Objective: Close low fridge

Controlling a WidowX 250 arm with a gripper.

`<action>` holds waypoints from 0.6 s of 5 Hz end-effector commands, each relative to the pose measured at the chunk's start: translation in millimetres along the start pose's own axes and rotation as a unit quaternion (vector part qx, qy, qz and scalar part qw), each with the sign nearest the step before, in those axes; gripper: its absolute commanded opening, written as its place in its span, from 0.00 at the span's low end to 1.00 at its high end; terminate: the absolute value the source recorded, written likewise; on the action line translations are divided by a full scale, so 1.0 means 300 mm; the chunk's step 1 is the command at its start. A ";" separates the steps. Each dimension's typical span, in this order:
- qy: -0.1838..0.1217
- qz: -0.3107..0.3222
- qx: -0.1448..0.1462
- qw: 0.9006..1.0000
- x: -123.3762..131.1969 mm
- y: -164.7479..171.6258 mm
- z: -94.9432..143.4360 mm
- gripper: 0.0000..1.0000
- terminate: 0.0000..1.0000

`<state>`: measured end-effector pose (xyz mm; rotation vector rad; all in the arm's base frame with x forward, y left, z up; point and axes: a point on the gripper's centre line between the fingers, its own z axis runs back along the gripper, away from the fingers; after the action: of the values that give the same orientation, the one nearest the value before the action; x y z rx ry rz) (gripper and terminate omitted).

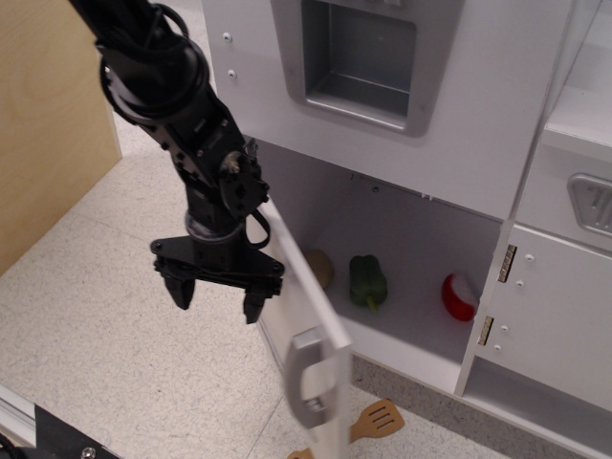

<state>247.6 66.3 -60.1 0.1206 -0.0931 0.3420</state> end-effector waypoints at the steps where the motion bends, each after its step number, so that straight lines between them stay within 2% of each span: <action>1: -0.030 0.023 -0.032 0.999 0.087 -0.099 0.034 1.00 0.00; 3: -0.036 0.044 -0.046 0.997 0.169 -0.180 0.021 1.00 0.00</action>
<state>305.5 30.0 -66.1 0.0388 -0.1443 0.4272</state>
